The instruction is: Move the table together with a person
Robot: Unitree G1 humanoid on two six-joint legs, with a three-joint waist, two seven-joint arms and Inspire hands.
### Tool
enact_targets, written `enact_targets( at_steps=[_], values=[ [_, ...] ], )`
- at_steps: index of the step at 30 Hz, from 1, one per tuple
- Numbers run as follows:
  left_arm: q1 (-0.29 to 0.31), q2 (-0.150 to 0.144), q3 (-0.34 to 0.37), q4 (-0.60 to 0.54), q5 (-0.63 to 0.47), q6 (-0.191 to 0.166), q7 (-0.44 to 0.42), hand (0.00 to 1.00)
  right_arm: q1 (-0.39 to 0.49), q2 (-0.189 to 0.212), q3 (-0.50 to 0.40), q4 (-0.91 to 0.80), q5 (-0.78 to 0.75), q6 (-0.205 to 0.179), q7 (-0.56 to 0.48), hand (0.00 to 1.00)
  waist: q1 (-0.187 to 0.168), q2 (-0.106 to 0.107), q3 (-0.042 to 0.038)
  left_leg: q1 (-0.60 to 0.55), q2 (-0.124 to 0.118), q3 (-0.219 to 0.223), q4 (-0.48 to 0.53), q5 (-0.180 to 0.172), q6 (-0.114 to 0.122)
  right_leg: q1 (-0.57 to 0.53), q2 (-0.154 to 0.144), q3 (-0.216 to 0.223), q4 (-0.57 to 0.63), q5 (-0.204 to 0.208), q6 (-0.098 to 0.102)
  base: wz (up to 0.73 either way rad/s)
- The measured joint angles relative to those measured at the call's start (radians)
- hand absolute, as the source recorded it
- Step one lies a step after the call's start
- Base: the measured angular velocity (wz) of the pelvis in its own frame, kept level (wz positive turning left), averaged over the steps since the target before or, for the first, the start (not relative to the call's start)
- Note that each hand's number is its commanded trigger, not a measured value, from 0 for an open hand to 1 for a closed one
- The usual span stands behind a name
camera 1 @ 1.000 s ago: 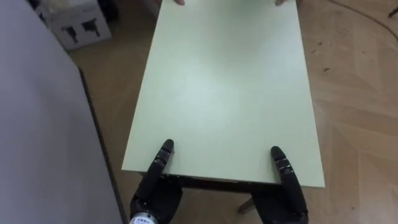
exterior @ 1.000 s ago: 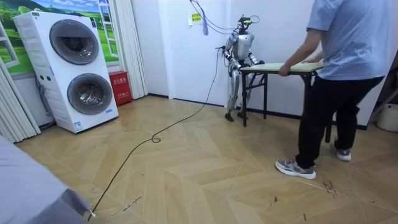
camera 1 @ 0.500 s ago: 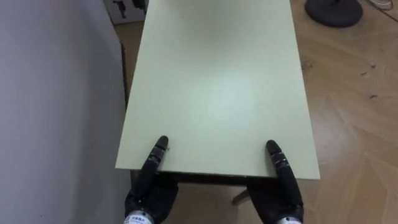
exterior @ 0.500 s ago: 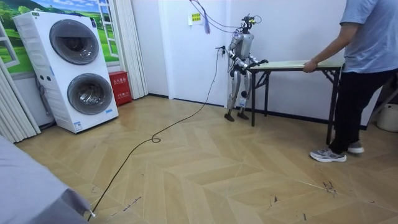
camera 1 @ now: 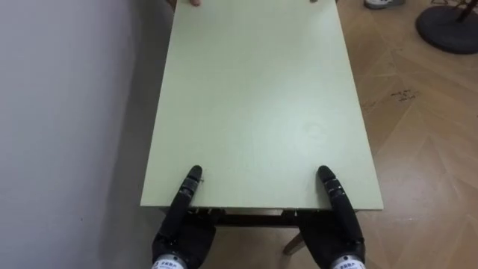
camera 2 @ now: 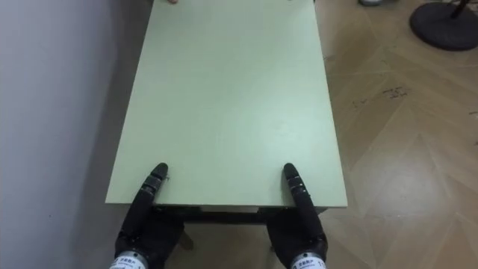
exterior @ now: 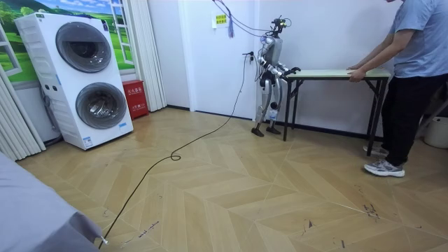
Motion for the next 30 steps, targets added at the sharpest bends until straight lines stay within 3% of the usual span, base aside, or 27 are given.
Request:
enact_targets(
  at_steps=[2,4,30],
  values=[
    [0.000,-0.005,0.000,0.005,0.000,0.000,0.006,1.00,-0.007,-0.002,0.000,0.000,-0.008,0.001,-0.015,1.00,0.003,0.000,0.0001,0.010,-0.010,0.004,-0.004,-0.001,0.011,-0.025,0.000,0.063,0.009,-0.006,0.005,0.00],
    [0.000,-0.012,0.000,0.021,0.000,0.000,0.006,1.00,-0.007,-0.003,0.000,0.009,-0.016,0.002,-0.017,1.00,0.004,0.001,0.0005,0.025,-0.017,0.008,-0.011,-0.003,0.015,-0.030,-0.002,0.071,0.012,-0.007,0.006,0.00],
    [0.000,-0.020,0.005,0.077,0.004,-0.001,-0.014,1.00,-0.017,0.017,-0.011,0.057,-0.044,0.021,-0.017,1.00,0.017,-0.011,-0.0015,0.059,-0.029,0.040,-0.024,-0.025,0.045,-0.024,-0.025,0.098,0.043,-0.007,0.017,-0.03]
  ],
)
